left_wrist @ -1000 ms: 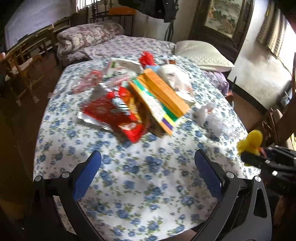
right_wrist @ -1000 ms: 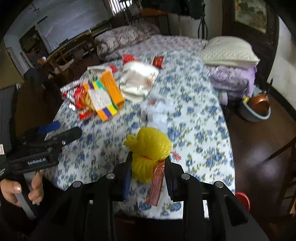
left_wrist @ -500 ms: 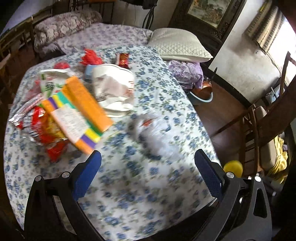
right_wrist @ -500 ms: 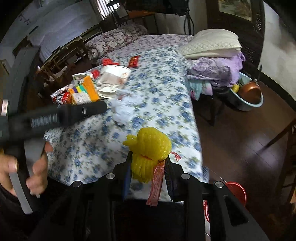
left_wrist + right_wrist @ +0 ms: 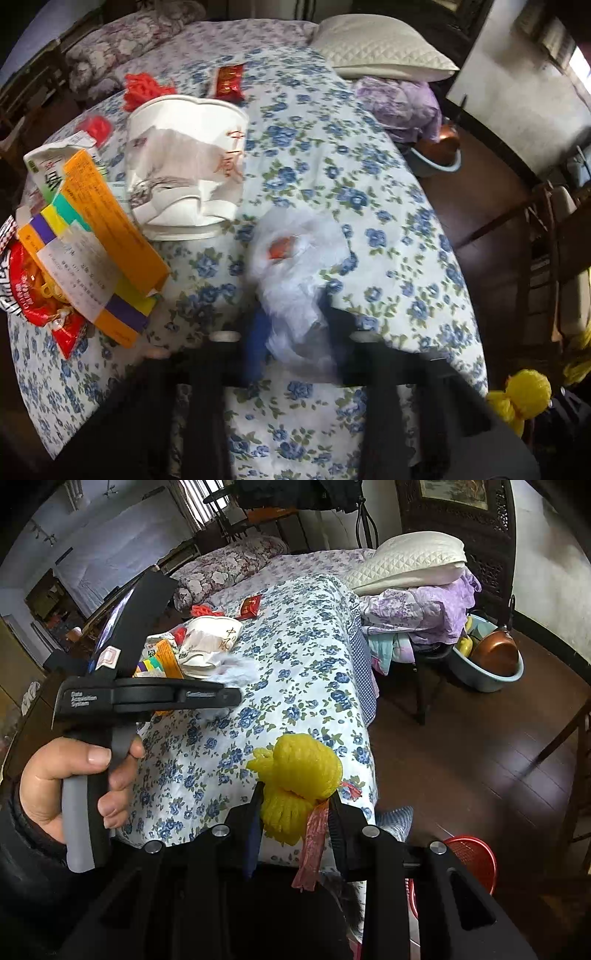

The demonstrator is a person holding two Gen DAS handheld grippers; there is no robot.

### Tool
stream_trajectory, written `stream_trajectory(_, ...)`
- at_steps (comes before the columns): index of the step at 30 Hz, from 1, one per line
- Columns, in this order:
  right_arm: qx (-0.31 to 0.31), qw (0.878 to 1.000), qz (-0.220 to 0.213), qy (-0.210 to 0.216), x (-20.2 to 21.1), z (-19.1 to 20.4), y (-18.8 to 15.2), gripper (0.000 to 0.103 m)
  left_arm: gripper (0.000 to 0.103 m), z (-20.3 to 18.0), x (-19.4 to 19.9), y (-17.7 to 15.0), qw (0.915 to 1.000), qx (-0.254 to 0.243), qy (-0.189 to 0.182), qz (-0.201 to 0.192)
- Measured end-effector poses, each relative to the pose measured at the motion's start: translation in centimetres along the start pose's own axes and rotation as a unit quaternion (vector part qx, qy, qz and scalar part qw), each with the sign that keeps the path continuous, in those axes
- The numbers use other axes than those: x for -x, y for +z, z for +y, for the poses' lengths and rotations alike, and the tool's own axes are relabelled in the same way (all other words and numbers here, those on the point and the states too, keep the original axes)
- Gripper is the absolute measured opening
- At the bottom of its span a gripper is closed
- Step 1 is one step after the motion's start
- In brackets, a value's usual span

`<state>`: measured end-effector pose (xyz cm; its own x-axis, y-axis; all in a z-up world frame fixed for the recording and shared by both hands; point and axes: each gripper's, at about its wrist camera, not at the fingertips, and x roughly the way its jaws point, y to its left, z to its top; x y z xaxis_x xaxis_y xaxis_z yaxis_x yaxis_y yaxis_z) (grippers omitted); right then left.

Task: Collect trash
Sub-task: 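Grasp the white plastic bag with the left tool while the right tool holds the yellow mesh, then carry both held items down to the red basket on the floor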

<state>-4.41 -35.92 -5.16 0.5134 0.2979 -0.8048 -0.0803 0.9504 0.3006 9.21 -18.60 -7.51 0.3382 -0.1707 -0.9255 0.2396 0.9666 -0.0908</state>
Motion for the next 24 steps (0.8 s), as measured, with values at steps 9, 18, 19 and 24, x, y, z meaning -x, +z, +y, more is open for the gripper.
stream_trajectory(9, -0.03, 0.999, -0.01, -0.011, 0.6, -2.8, -0.5, 0.032, 0.018, -3.1, 4.8, -0.9, 0.9945, -0.081, -0.017, -0.065)
stream_trajectory(18, -0.117, 0.989, -0.001, -0.087, 3.3, -11.7, -5.5, 0.032, 0.018, -14.5, 5.2, -3.7, 0.9666, -0.196, -0.165, 0.002)
stream_trajectory(19, -0.138, 0.985, 0.007, -0.105, 3.5, -13.6, -6.9, 0.032, 0.018, -16.5, 4.6, -4.4, 0.9612, -0.211, -0.176, 0.023)
stream_trajectory(24, -0.216, 0.965, 0.047, -0.14, 2.9, -20.2, -12.7, 0.032, 0.018, -24.4, -0.2, -6.9, 0.939, -0.24, -0.211, 0.128)
